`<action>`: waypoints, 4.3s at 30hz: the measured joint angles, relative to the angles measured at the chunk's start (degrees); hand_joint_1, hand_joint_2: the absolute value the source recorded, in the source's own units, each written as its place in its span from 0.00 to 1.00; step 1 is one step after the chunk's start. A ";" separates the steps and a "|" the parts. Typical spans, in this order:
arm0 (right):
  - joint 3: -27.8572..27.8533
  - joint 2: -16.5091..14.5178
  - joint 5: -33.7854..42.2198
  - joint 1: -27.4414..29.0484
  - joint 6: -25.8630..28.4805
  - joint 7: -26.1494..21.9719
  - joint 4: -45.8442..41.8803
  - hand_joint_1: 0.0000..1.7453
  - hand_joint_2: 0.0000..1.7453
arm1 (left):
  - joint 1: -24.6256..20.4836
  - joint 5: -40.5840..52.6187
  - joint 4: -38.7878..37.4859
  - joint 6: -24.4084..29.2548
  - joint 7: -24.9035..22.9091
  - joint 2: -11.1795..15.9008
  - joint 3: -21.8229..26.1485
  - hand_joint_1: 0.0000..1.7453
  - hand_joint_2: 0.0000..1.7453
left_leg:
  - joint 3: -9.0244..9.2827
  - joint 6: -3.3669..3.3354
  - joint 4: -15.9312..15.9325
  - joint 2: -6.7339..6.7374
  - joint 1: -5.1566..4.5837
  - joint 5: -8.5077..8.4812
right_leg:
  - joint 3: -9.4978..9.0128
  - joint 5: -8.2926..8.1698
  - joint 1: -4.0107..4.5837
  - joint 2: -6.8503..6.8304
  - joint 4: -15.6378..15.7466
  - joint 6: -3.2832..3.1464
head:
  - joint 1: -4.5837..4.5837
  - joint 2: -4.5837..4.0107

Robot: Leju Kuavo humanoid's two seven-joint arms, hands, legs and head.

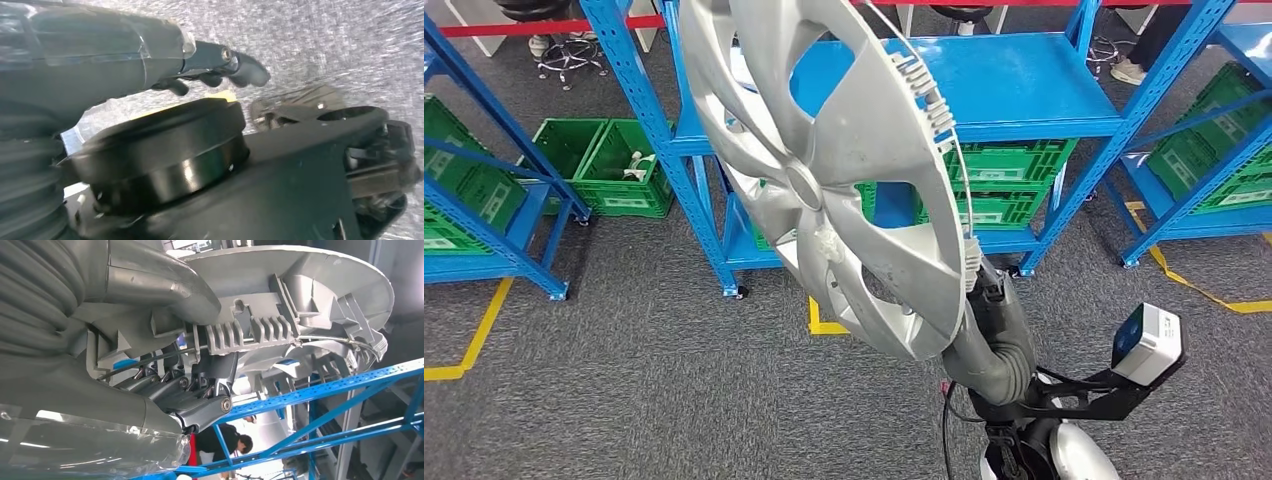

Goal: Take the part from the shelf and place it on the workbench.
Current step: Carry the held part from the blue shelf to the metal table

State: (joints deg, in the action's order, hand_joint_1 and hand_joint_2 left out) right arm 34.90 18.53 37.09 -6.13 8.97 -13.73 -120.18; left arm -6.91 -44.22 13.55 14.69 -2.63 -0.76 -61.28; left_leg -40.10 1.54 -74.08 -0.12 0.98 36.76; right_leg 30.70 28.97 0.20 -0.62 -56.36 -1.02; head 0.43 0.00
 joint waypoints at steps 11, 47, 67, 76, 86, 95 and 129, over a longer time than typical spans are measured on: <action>0.92 0.17 -1.31 -0.11 0.32 0.14 -0.63 1.00 1.00 | 0.09 0.26 -0.11 -0.02 0.36 -0.20 0.01 0.00 1.00 | 6.94 -2.53 15.07 0.61 -0.20 -7.22 | 1.85 2.91 0.33 0.03 -4.28 2.10 | -0.20 0.00; 1.05 0.20 -2.20 -0.08 0.37 0.18 -1.92 1.00 1.00 | -0.03 0.46 -0.48 -0.02 0.37 -0.36 0.01 0.00 1.00 | 6.72 -2.77 15.21 -0.92 -0.30 -7.65 | 6.85 7.27 -0.73 0.24 -16.15 3.36 | 1.35 0.00; 1.05 0.20 -2.27 -0.67 0.20 0.19 -1.92 1.00 1.00 | -0.10 0.44 -0.49 0.01 1.04 -0.32 0.01 0.00 1.00 | 5.86 -0.51 11.84 2.98 -0.55 -6.08 | 0.39 0.23 -0.07 -2.65 -0.77 0.45 | -0.86 0.00; 1.04 0.20 -2.31 -1.00 0.11 0.25 -1.93 1.00 1.00 | -0.10 0.52 -0.48 0.00 1.01 -0.36 0.01 0.00 1.00 | 6.93 -2.81 15.28 1.54 -0.61 -7.35 | 4.06 6.45 -0.36 -0.53 -10.13 2.94 | 0.39 0.00; 1.07 0.21 -2.33 -1.16 -0.01 0.36 -1.96 1.00 1.00 | -0.23 0.65 -0.46 -0.03 0.91 -0.84 0.01 0.00 1.00 | 6.39 -2.25 15.46 -3.88 -0.77 -8.04 | 1.00 -0.11 0.37 4.48 -1.77 -0.38 | 1.82 0.00; 1.20 0.19 -2.32 -1.34 -0.10 0.54 -1.84 1.00 1.00 | -0.34 0.75 -0.50 -0.09 0.62 -0.49 0.01 0.00 1.00 | -1.70 0.19 0.15 0.25 -0.34 -1.04 | -0.44 -0.81 -0.19 -1.10 1.45 -0.34 | 0.47 0.00; 5.81 -2.84 -3.32 -4.51 0.66 0.95 2.03 1.00 1.00 | -0.36 -0.85 -0.64 -1.55 0.77 1.46 0.08 0.00 1.00 | 0.54 1.64 4.18 0.80 0.39 -4.85 | -0.98 0.33 -0.57 -2.20 0.51 -0.08 | 0.05 0.00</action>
State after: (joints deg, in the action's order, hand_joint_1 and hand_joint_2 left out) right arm 40.71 15.69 33.77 -10.64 9.63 -12.78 -118.15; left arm -7.28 -45.07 12.91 13.14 -1.86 0.70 -61.20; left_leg -39.56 3.18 -69.91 0.68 1.36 31.91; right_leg 29.73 29.30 -0.37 -2.82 -55.85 -1.10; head 0.47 0.00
